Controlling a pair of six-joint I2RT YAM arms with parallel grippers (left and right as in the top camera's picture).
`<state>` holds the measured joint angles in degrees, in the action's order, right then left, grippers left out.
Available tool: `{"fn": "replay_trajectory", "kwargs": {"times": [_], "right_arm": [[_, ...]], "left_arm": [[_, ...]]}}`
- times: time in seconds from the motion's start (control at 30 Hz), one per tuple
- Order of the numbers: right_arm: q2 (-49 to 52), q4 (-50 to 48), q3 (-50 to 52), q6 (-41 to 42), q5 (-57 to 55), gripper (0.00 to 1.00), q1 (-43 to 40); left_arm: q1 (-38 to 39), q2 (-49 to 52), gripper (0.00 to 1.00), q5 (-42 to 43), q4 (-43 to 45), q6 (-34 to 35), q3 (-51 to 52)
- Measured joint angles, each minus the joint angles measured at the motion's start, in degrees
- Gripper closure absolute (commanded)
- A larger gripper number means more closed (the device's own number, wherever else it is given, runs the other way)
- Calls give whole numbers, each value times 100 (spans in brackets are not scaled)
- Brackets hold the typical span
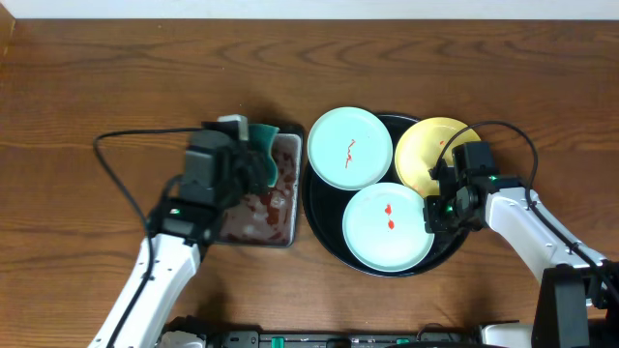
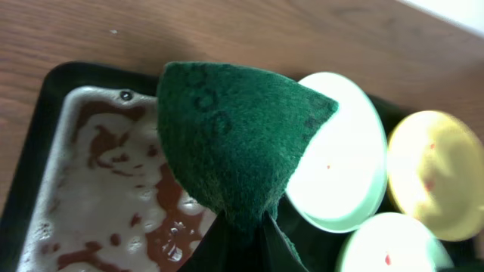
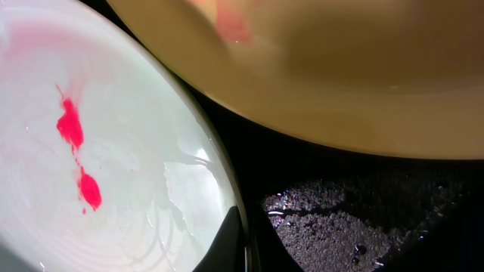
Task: Clean dirty plates on tray and stack at the side
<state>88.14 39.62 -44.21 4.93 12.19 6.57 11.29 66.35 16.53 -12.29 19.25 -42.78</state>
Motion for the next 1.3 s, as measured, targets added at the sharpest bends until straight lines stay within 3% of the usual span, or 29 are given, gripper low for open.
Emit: {"fn": "replay_trajectory", "kwargs": {"times": [0.3, 0.53, 0.67, 0.83, 1.0, 1.3], "right_arm": [[0, -2, 0, 0, -2, 99, 0], [0, -2, 0, 0, -2, 99, 0], [0, -2, 0, 0, 0, 99, 0], [0, 0, 0, 2, 83, 99, 0], [0, 133, 0, 116, 197, 99, 0], [0, 319, 0, 236, 260, 99, 20]], "left_arm": [[-1237, 4, 93, 2374, 17, -431, 0], [-1488, 4, 93, 2938, 20, -498, 0], [-1397, 4, 93, 2782, 4, -520, 0], [-581, 7, 93, 1790, -153, -560, 0], [776, 223, 93, 743, -146, -516, -26], [2500, 1764, 93, 173, -66, -155, -1167]]}}
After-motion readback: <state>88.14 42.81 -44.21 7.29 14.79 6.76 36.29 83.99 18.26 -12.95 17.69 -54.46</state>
